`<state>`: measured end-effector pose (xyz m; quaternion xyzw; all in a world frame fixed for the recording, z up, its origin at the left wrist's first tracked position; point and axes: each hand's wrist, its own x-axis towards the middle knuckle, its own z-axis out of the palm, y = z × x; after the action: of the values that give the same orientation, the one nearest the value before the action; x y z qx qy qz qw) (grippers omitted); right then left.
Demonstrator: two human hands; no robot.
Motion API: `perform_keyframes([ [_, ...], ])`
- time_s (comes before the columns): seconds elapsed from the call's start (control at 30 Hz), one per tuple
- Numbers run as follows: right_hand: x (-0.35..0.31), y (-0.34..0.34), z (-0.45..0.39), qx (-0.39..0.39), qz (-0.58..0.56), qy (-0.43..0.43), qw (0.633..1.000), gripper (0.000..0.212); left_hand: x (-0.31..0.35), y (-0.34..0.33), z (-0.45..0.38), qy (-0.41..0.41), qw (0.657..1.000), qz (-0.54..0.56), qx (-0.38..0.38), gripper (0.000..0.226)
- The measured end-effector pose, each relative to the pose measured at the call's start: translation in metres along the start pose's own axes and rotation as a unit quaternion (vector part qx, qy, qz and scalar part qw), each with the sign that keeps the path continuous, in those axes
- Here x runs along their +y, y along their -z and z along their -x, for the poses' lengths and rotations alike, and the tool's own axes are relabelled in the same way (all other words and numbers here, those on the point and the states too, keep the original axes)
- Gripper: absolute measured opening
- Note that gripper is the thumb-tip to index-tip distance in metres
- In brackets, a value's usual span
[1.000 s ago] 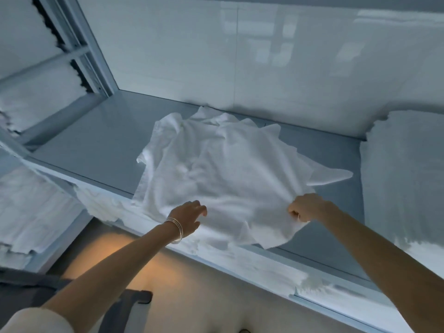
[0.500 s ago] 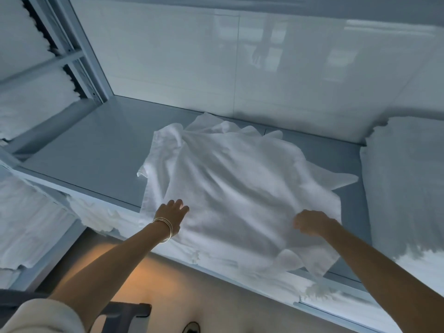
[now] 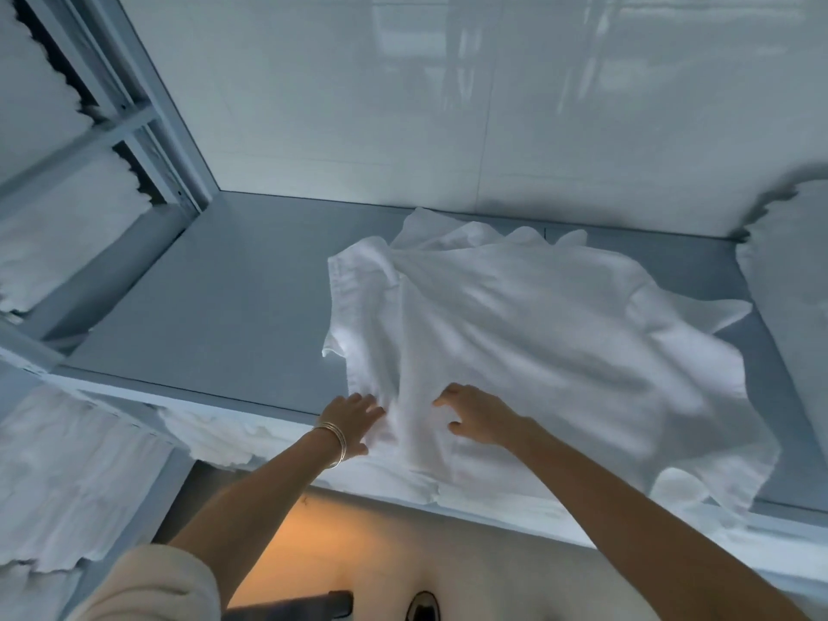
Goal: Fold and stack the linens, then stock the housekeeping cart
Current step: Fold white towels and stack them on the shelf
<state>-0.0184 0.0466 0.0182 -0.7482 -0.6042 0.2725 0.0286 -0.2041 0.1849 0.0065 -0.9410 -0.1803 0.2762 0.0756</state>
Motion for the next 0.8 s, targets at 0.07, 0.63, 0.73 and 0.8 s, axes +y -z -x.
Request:
perform_keyframes([
  [0.07, -0.009, -0.006, -0.008, -0.018, -0.005, -0.006, 1.0, 0.053, 0.001, -0.002, -0.003, -0.018, 0.999, -0.013, 0.024, 0.061],
  [0.63, -0.03, -0.005, -0.026, -0.068, 0.018, -0.022, 0.997, 0.06, -0.101, 0.02, 0.047, -0.056, 0.994, -0.077, 0.052, 0.021],
  [0.73, -0.037, 0.001, -0.035, -0.11, 0.053, -0.057, 0.991, 0.066, -0.136, 0.019, 0.074, 0.031, 0.995, -0.095, 0.0, 0.026],
  [0.8, -0.039, -0.002, -0.039, -0.148, 0.083, -0.079, 0.982, 0.069, -0.163, 0.007, 0.086, 0.08, 0.991, -0.101, -0.03, 0.028],
])
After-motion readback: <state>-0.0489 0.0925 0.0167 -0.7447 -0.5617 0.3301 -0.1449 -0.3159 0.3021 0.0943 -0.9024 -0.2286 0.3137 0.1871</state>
